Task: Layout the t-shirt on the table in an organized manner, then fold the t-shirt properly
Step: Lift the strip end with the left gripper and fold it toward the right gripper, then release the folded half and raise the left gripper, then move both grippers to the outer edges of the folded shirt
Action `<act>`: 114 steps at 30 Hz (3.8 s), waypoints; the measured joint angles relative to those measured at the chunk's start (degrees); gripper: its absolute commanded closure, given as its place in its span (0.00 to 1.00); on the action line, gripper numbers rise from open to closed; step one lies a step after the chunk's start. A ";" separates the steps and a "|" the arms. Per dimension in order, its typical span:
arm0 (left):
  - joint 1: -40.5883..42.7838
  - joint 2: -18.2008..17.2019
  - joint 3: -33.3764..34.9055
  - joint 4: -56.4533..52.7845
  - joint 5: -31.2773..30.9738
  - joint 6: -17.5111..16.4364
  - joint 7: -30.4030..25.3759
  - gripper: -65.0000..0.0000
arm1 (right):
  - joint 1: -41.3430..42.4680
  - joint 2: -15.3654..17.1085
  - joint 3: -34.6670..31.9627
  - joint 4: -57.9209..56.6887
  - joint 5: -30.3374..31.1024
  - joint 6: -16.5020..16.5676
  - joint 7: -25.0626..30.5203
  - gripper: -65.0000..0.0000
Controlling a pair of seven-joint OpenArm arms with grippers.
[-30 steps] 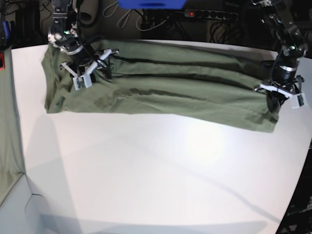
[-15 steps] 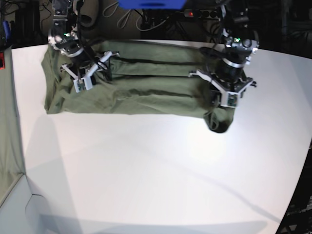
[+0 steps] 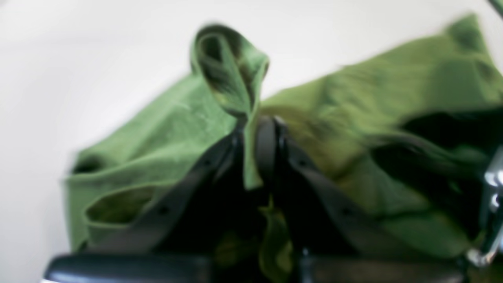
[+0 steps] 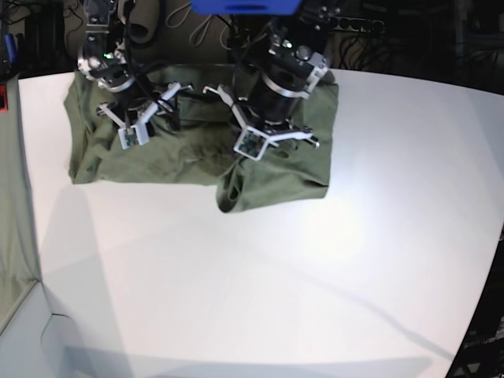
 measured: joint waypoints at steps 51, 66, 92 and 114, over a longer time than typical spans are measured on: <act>3.54 -5.03 -6.91 6.54 0.15 5.25 1.20 0.74 | -0.13 0.09 0.02 0.11 -0.02 0.00 -0.04 0.51; -3.02 -11.34 16.55 0.02 0.15 -3.98 11.45 0.91 | 0.02 0.07 0.02 0.11 -0.02 0.00 -0.09 0.51; -1.33 -12.61 -24.94 5.42 -30.88 -3.78 11.93 0.67 | -1.27 0.04 0.66 15.61 -0.02 -0.02 -11.80 0.43; -4.85 -13.03 -24.83 -8.83 -36.33 -4.00 11.67 0.44 | -1.07 0.37 13.07 15.58 0.22 0.00 -14.16 0.21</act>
